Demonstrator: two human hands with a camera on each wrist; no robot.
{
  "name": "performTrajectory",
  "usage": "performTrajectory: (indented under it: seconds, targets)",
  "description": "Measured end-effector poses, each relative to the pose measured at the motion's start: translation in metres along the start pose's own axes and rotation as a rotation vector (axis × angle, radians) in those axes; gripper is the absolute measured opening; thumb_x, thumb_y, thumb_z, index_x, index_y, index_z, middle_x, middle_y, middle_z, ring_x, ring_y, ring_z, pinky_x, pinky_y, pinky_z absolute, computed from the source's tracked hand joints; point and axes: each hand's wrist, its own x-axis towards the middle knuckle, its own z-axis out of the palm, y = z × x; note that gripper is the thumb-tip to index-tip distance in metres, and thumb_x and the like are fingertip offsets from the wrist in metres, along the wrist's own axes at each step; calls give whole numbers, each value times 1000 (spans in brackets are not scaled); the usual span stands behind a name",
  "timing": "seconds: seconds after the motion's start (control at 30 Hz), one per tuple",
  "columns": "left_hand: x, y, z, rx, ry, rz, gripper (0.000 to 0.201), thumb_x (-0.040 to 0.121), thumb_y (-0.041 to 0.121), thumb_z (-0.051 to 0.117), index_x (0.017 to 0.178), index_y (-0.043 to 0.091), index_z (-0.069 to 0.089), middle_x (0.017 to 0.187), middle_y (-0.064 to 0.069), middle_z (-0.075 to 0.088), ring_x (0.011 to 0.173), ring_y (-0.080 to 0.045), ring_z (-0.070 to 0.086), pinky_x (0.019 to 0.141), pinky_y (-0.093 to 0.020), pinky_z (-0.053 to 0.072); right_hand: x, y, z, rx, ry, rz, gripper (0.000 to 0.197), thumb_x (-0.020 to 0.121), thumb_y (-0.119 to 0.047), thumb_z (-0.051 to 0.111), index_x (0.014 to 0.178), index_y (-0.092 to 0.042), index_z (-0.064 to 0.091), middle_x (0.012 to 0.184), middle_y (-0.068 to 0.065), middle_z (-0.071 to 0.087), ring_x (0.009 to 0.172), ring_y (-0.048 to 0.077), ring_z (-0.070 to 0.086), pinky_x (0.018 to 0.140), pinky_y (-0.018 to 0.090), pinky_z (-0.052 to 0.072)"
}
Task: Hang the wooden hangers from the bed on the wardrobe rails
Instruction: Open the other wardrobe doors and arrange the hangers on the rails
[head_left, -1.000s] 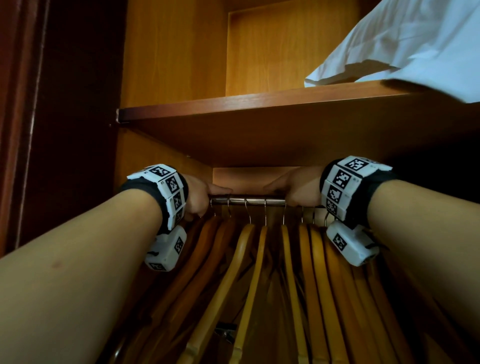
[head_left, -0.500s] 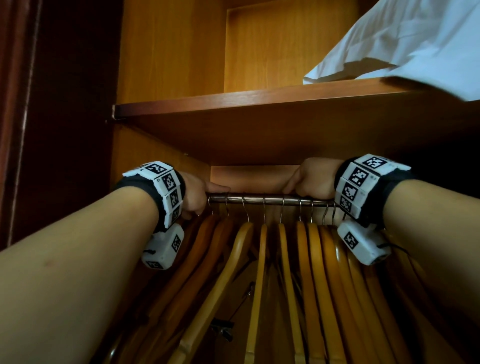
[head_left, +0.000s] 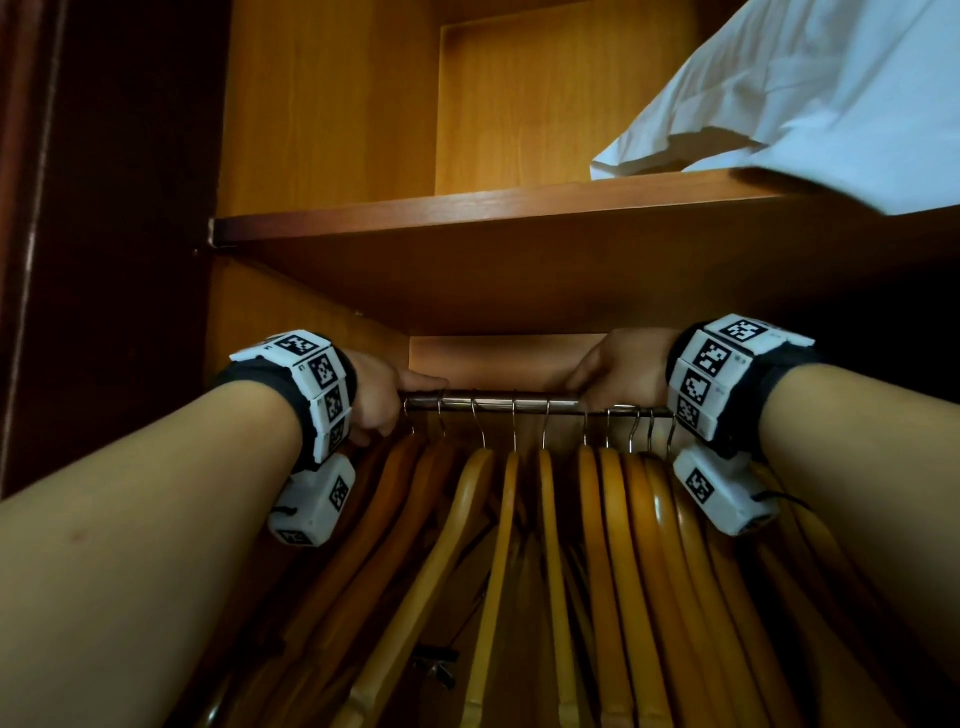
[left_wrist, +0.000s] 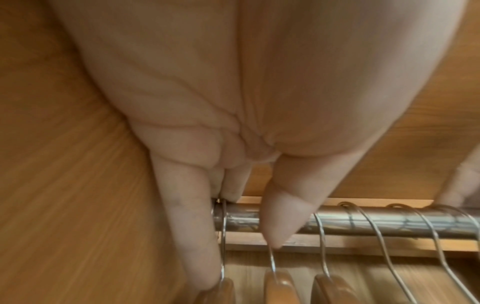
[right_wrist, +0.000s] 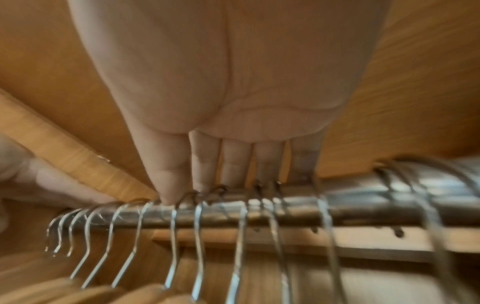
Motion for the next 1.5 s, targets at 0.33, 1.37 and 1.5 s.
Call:
performTrajectory:
  seconds: [0.33,1.37,1.5]
  targets:
    - [-2,0,0,13,11,3,88,98,10,58,145,67,11,161,-2,30,126,-21,51,95,-31,55,-3,9,9,36,41,18,41,84,-35,75,123,-35,65,122,-13,64,113,8,56,106,29,42]
    - [-10,-12,-13,-386,429,-39,62,90,-13,46,120,37,68,141,2,59,129,-19,54,107,-40,48,-7,28,9,-22,2,-22,35,99,-40,51,133,-37,57,142,-10,51,131,12,44,114,33,32]
    - [-25,13,-3,-307,502,87,32,99,10,57,111,35,74,115,15,69,104,-7,64,86,-21,47,-7,26,6,-62,-27,-28,36,102,-35,46,137,-33,54,146,-6,48,134,16,42,114,32,30]
